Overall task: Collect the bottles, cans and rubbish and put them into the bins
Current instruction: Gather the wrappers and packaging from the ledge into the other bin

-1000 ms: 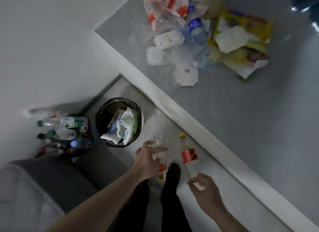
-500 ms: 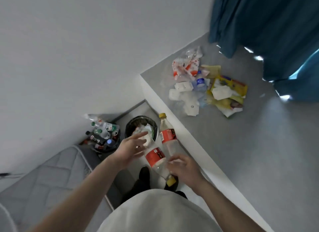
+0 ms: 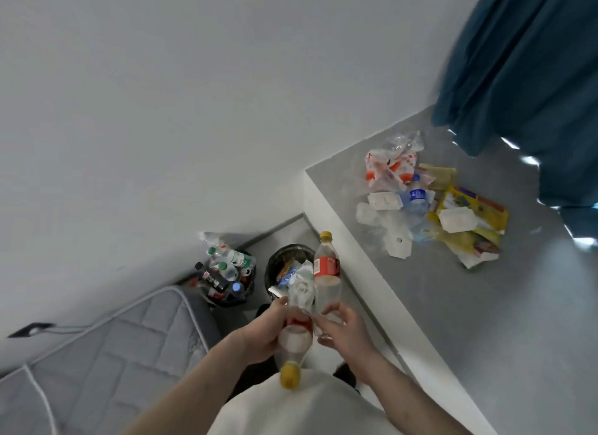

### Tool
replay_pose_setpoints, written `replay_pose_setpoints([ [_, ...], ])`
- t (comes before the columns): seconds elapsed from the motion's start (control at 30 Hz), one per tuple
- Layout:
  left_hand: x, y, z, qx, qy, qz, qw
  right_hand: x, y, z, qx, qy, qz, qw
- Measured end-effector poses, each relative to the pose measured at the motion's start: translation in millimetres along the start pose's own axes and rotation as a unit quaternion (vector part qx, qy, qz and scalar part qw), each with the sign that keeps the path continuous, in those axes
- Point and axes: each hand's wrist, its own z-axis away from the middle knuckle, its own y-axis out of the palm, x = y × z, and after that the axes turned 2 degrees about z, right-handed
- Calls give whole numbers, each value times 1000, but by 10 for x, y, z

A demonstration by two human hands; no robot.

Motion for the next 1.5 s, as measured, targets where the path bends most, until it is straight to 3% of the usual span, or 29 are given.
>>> replay_pose_setpoints([
  [0.17, -415, -810, -151, -123, -41, -95, 987, 56, 412, -413, -66, 30, 42, 996],
  [0.3, -789, -1465, -183, -102, -76, -81, 989, 227, 633, -745, -138, 43, 37, 989],
  [0.47, -1077, -2001, -393, -131, -138, -96, 977, 500, 786, -961, -131, 53, 7, 990],
  [0.6, -1158, -2132, -634, -143, -151, -165, 964, 614, 772, -978, -107, 40, 36, 993],
  [0.8, -1286, -1856, -708, -185, -160, -285, 927, 628, 613, -1116, -134, 35, 53, 989],
  [0.97, -1260, -1702, -971, -197, -145, -304, 921, 594, 522, -1369, -152, 37, 53, 986],
  [1.1, -1269, -1654, -1285, -199, -149, -414, 875, 429, 521, -1603, -170, 40, 78, 982],
  [1.27, -1083, -1760, -1904, -165, -143, -423, 879, 165, 548, -1980, -164, 81, 133, 974],
  [1.37, -997, -1860, -2226, -177, -125, -469, 856, -6, 604, -2249, -148, 95, 165, 970],
  [1.5, -937, -2194, -2656, -192, -134, -553, 800, -290, 719, -2679, -124, 120, 174, 970],
])
